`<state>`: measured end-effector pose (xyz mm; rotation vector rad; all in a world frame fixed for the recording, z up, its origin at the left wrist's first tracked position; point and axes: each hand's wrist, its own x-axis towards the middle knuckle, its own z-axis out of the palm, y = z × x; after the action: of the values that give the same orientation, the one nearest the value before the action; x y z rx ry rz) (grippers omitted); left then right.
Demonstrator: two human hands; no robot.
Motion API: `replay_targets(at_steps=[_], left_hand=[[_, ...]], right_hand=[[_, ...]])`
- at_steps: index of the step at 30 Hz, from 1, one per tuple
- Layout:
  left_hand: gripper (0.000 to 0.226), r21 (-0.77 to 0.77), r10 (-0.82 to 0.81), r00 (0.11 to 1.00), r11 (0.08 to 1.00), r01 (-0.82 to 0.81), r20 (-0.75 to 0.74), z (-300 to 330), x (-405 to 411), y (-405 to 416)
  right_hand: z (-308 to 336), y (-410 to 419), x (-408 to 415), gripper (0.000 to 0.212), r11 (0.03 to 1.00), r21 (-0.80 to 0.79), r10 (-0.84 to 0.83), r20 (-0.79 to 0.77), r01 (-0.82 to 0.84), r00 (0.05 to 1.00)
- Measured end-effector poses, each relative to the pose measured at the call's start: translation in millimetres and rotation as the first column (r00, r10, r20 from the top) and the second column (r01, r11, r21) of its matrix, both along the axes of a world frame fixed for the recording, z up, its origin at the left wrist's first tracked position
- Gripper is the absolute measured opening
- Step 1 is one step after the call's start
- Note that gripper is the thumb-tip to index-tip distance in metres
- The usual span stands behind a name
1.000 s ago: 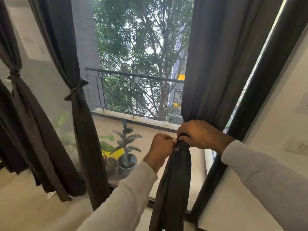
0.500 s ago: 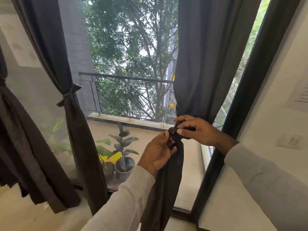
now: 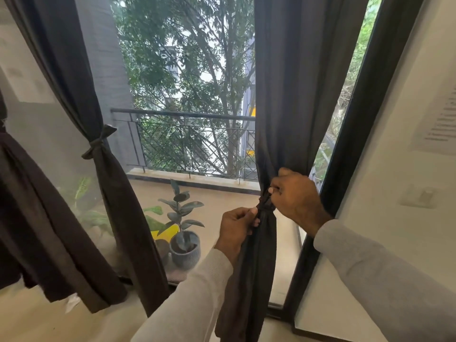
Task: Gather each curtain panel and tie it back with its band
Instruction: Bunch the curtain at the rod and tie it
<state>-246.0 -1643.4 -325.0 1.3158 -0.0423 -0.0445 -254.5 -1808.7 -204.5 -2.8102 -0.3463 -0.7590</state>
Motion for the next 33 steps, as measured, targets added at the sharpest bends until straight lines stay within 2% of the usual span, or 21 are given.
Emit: replay_targets(at_steps=[3,6,8,10,15,17,19,22,26,29,33], left_hand=[[0.024,0.072,0.045,0.998,0.996,-0.048,0.033,-12,1,-1],[0.030,0.134,0.049,0.998,0.989,-0.056,0.049,-13,8,-4],[0.032,0.192,0.062,0.997,0.979,-0.070,0.048,-16,13,-6],[0.033,0.285,0.062,0.997,0.956,-0.072,0.042,-24,15,-8],[0.027,0.531,-0.083,0.994,0.841,0.106,-0.067,-34,7,-1],[0.029,0.628,-0.130,0.988,0.763,0.156,-0.088,-27,3,4],[0.033,0.734,-0.143,0.986,0.661,0.159,-0.085,-19,0,9],[0.042,0.878,-0.079,0.996,0.478,0.013,0.028,-12,-2,19],[0.035,0.925,-0.073,0.967,0.317,-0.211,0.245,3,-11,33],[0.032,0.905,-0.135,0.912,0.246,-0.349,0.388,7,-13,43],[0.029,0.844,-0.250,0.814,0.281,-0.458,0.525,11,-16,56]], right_hand=[[14,0,-9,0.015,0.996,-0.078,-0.052,-0.009,0.051,0.999],[27,-3,-12,0.014,0.995,-0.095,0.010,-0.087,-0.019,0.996],[25,-4,-9,0.014,0.996,-0.089,-0.030,-0.050,0.026,0.998],[18,-4,-9,0.013,0.985,-0.151,-0.089,-0.018,0.086,0.996],[-2,-1,-24,0.026,0.950,-0.311,-0.007,-0.060,-0.012,0.998],[-11,-4,-28,0.029,0.968,-0.241,0.055,-0.056,-0.067,0.997],[-22,-7,-30,0.029,0.991,-0.127,0.041,-0.024,-0.044,0.999],[-40,-8,-33,0.028,0.999,-0.013,-0.037,0.056,0.038,0.998],[-59,-2,-41,0.028,0.995,0.016,-0.101,-0.007,0.101,0.995],[-70,3,-47,0.031,0.983,0.040,-0.177,-0.023,0.178,0.984],[-78,9,-60,0.036,0.967,0.046,-0.254,0.039,0.252,0.967]])
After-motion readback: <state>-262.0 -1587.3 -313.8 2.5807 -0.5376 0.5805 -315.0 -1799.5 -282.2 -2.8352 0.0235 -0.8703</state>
